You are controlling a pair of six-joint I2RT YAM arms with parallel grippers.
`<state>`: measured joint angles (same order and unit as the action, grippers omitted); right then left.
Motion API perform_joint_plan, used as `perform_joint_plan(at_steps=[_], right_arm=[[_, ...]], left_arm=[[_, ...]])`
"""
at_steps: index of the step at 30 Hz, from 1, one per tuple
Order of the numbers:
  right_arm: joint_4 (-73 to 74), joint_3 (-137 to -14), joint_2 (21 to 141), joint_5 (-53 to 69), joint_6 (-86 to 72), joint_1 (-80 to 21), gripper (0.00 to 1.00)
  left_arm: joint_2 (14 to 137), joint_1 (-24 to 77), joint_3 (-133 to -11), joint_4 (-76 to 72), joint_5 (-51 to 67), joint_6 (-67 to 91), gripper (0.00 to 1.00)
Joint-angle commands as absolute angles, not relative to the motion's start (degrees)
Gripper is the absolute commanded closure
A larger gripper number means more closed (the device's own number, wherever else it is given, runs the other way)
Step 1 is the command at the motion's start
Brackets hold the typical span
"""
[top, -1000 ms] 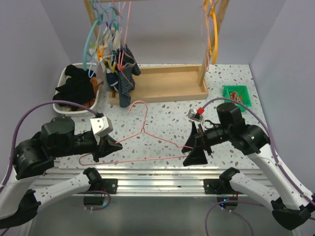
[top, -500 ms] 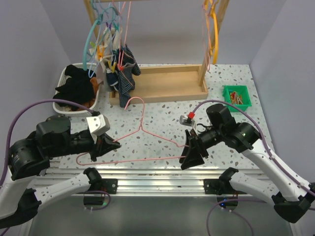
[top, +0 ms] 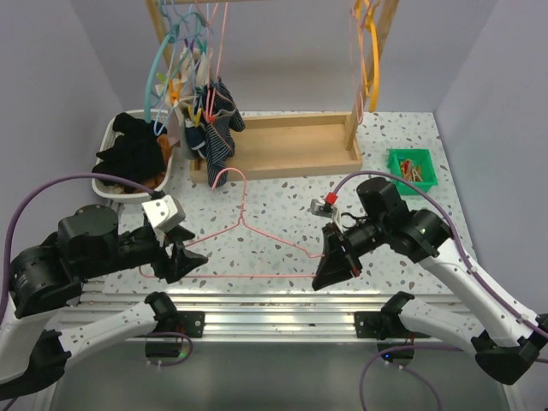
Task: Remove the underwear clipped to the hanger
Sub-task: Place the hanger at the clothesline.
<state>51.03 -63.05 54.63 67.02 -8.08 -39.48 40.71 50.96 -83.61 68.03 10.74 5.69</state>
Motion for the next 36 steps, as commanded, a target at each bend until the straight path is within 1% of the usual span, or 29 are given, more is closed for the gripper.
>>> perform_joint_plan(at_steps=[1, 2, 3, 4, 7, 8, 9, 10, 11, 12, 13, 16, 19, 20, 22, 23, 25, 26, 29, 31, 36], right_arm=[[51.06, -65.04, 54.93, 66.62, -8.44, -39.55, 1.0], [51.33, -64.95, 54.93, 65.58, -8.44, -39.46, 1.0], [51.42, -64.78, 55.02, 65.31, -8.52, -39.46, 1.0], [51.33, -64.6, 54.93, 65.04, -8.44, -39.55, 1.0], [51.41, -63.9, 55.02, 63.55, -8.79, -39.55, 1.0], [52.03, -63.98, 54.93, 62.15, -8.79, -39.55, 1.0], [52.64, -64.07, 55.02, 60.49, -8.7, -39.55, 1.0], [54.3, -64.33, 55.11, 54.9, -8.53, -39.55, 1.0], [55.45, -64.51, 55.28, 50.93, -8.61, -39.55, 1.0], [56.24, -64.51, 55.37, 47.67, -8.96, -39.46, 1.0], [57.56, -64.51, 55.55, 41.63, -9.4, -39.46, 1.0], [60.46, -65.04, 56.69, 31.24, -10.19, -39.55, 1.0], [60.47, -66.18, 56.34, 24.63, -11.33, -39.55, 1.0], [60.29, -67.83, 56.08, 17.74, -12.73, -39.46, 1.0], [59.68, -70.21, 55.11, 10.06, -14.06, -39.55, 1.0], [59.07, -72.57, 54.67, 3.15, -14.67, -39.46, 1.0], [57.58, -75.74, 53.79, -2.52, -14.94, -39.55, 1.0], [56.87, -76.63, 53.7, -8.2, -14.94, -39.55, 1.0], [54.06, -79.88, 55.01, -16.32, -15.29, -39.55, 1.0], [52.39, -83.12, 58.77, -22.39, -15.55, -39.46, 1.0], [45.63, -89.64, 66.34, -27.41, -16.43, -39.02, 1.0]], left_arm=[[39.99, 50.8, -83.06, 68.38, 0.28, 10.28, 0.27], [40.08, 50.8, -83.06, 68.2, -2.78, 10.63, 0.16], [40.25, 50.8, -83.14, 68.12, -3.94, 10.98, 0.03], [40.51, 50.8, -83.14, 67.59, -4.91, 11.25, 0.0], [41.13, 50.8, -83.06, 66.54, -12.81, 12.91, 0.0], [41.48, 50.8, -83.93, 66.62, -20.49, 14.14, 0.0], [42.09, 50.8, -84.72, 66.88, -24.39, 15.37, 0.0], [42.97, 50.8, -86.81, 66.88, -28.09, 17.9, 0.0], [43.33, 50.8, -87.79, 66.8, -34.48, 19.41, 0.0], [43.5, 50.8, -88.67, 65.93, -36.45, 20.9, 0.0], [43.68, 50.8, -89.99, 63.22, -37.34, 20.92, 0.0], [43.33, 50.8, -89.74, 56.46, -38.32, 21.27, 0.0], [43.59, 50.8, -87.73, 51.35, -38.5, 21.44, 0.0], [43.85, 50.8, -87.11, 50.55, -38.41, 22.05, 0.0], [43.86, 50.8, -85.09, 48.26, -38.32, 23.46, 0.0], [43.86, 50.8, -84.3, 47.38, -37.62, 23.9, 0.0], [43.59, 50.8, -81.66, 45.36, -36.83, 24.52, 0.0], [43.59, 50.8, -81.04, 44.83, -36.39, 24.78, 0.0], [43.24, 50.8, -78.84, 43.51, -36.12, 25.31, 0.0], [43.15, 50.8, -77.44, 42.28, -35.69, 25.49, 0.0], [43.15, 50.8, -75.15, 40.0, -35.07, 25.49, 0.0]])
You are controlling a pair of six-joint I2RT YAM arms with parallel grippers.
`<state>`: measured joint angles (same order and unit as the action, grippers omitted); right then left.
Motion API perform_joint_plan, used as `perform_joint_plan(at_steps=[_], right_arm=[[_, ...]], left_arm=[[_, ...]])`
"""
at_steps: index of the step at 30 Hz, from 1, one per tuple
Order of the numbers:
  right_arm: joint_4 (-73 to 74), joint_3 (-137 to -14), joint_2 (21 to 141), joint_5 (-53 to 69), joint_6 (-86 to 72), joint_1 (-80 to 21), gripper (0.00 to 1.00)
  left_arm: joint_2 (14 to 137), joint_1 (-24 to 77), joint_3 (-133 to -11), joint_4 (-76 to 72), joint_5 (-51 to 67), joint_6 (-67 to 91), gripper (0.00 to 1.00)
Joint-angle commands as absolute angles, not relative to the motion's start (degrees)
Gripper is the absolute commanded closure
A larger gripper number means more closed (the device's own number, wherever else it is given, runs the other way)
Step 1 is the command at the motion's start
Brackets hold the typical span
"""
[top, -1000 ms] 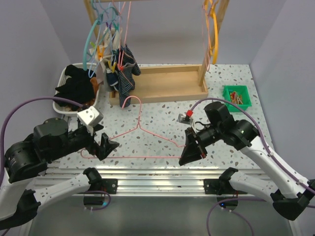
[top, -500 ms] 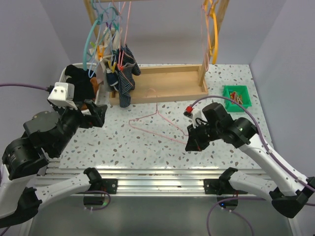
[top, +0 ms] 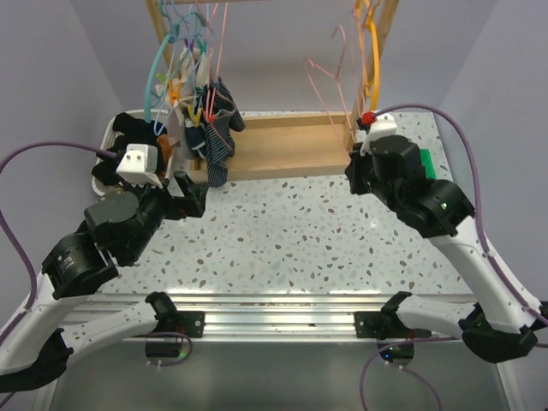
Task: Remove the underwear clipped to the hanger
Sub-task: Place the hanger at the clothesline.
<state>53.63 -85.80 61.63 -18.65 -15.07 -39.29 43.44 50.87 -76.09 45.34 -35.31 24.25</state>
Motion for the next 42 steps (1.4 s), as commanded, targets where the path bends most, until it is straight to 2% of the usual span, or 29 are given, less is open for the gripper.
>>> perform_joint_plan(at_steps=[1, 6, 10, 16, 20, 25, 30, 31, 33, 34, 36, 37, 39, 42], right_arm=[[43.61, -92.35, 67.75, -27.86, -16.61, -38.33, 1.0], [43.85, -104.39, 79.34, -25.85, -18.19, -34.37, 1.0], [51.39, -120.71, 89.8, -20.93, -20.65, -30.07, 1.0], [55.8, -132.6, 99.22, -17.76, -21.97, -27.78, 1.0], [59.14, -135.96, 102.56, -14.95, -23.29, -26.46, 1.0], [58.63, -131.76, 102.22, -13.54, -24.08, -26.02, 1.0], [59.15, -133.06, 104.41, -11.78, -23.21, -25.49, 1.0], [59.41, -133.41, 104.33, -11.52, -22.94, -25.58, 0.89], [59.07, -132.46, 102.49, -10.02, -22.15, -25.58, 0.74], [58.19, -130.01, 101.18, -9.5, -21.8, -25.58, 0.59], [55.56, -126.14, 95.75, -6.61, -20.83, -25.49, 0.42], [54.68, -121.6, 93.8, -6.07, -20.22, -25.58, 0.24], [52.39, -116.31, 86.53, -1.53, -19.43, -25.49, 0.02], [51.24, -107.86, 80.09, 1.48, -18.72, -25.58, 0.01]], left_arm=[[43.24, 50.8, -74.8, 39.64, -34.81, 25.49, 0.0], [43.77, 50.8, -72.95, 39.72, -33.93, 26.89, 0.0], [43.42, 50.71, -72.16, 39.64, -33.49, 27.77, 0.0], [42.1, 50.8, -71.98, 39.11, -34.01, 27.86, 0.0], [41.66, 50.8, -72.16, 39.55, -34.19, 28.21, 0.0], [41.22, 50.8, -71.54, 39.64, -34.45, 28.74, 0.0], [42.71, 50.8, -71.72, 39.03, -34.19, 29.35, 0.0], [42.98, 50.8, -71.89, 38.94, -34.02, 29.36, 0.0], [43.5, 50.8, -72.24, 38.41, -33.66, 29.44, 0.0], [43.51, 50.8, -72.33, 38.15, -33.49, 29.44, 0.0], [43.59, 50.8, -72.51, 37.27, -33.22, 29.44, 0.0], [43.68, 50.71, -72.68, 36.92, -32.87, 29.36, 0.0], [43.77, 50.8, -72.86, 35.25, -32.43, 28.83, 0.0], [44.29, 50.8, -73.04, 32.62, -31.56, 27.87, 0.0]])
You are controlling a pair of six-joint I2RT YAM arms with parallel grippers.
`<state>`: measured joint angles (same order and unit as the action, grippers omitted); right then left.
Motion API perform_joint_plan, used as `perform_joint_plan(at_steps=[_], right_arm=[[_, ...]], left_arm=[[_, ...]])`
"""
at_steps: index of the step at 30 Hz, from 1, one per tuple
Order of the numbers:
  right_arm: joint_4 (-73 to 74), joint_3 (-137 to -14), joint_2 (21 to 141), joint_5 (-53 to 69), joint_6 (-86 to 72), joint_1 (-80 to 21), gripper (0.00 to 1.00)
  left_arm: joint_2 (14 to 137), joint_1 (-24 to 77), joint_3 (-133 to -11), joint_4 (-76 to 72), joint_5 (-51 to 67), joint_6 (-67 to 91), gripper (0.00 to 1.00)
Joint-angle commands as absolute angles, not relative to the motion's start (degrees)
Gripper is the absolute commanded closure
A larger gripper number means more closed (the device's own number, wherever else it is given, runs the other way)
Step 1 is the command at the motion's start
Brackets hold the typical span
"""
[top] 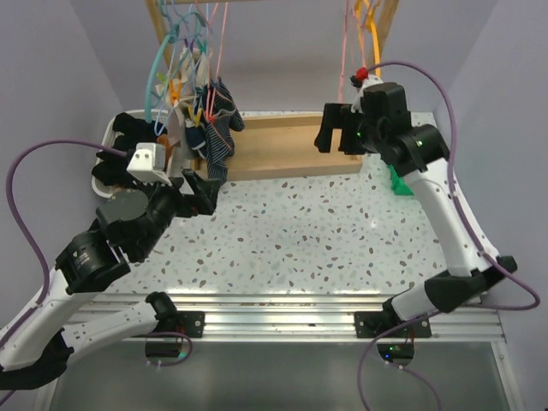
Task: Remove the underwear clipped to the hanger
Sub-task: Place the hanger at the clothesline, then reset both arms
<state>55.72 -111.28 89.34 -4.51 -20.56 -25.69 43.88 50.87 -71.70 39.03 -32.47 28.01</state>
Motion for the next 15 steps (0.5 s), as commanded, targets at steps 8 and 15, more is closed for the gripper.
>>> perform_joint_plan(at_steps=[8, 15], right_arm=[[53.08, -92.73, 62.43, 15.11, -18.02, -25.49, 0.01], [56.43, -90.1, 54.51, 17.93, -17.57, -25.49, 0.01]], left_arm=[[47.28, 50.8, -72.51, 26.81, -28.22, 27.16, 0.0], [52.02, 50.8, -72.77, 22.33, -25.4, 25.58, 0.0]])
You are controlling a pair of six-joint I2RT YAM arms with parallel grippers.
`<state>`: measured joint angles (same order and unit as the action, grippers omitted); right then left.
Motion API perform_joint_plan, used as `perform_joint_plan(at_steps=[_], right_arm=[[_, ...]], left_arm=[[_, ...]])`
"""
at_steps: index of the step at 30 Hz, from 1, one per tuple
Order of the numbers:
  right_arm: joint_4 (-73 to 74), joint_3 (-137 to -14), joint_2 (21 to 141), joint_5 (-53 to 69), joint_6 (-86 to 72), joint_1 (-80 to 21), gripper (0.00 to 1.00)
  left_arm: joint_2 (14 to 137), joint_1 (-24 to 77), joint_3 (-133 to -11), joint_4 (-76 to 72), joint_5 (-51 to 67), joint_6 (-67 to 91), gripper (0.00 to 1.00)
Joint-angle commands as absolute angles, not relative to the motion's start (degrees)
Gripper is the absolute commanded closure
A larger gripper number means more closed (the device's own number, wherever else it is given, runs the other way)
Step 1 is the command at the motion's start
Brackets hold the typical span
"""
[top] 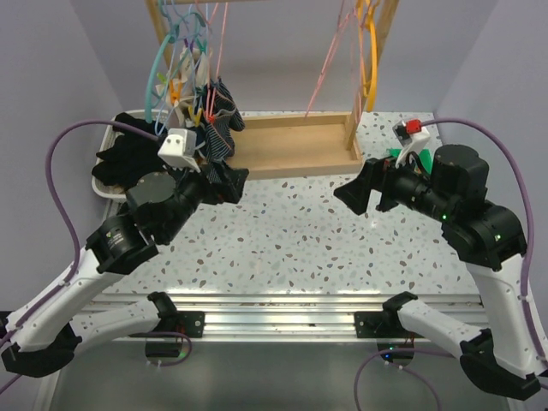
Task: Remove the underwear clipped to the hanger
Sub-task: Reset both arms
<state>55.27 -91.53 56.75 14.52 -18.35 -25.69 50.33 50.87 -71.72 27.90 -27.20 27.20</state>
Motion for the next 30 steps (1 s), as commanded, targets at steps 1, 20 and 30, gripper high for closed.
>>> perform_joint_plan(at_steps=[1, 20, 30], right_arm=[[56.16, -89.57, 53.71, 18.19, -17.67, -25.49, 0.01], [50.89, -85.78, 42.62, 15.29, -22.59, -25.58, 0.02], [50.8, -86.75, 43.5, 15.73, -22.76, -25.58, 0.01]], left_arm=[[52.47, 50.71, -72.86, 21.89, -25.31, 25.4, 0.0], [58.09, 50.71, -73.39, 20.21, -20.92, 25.75, 0.0], [57.83, 50.71, -72.77, 19.34, -20.39, 25.4, 0.0]])
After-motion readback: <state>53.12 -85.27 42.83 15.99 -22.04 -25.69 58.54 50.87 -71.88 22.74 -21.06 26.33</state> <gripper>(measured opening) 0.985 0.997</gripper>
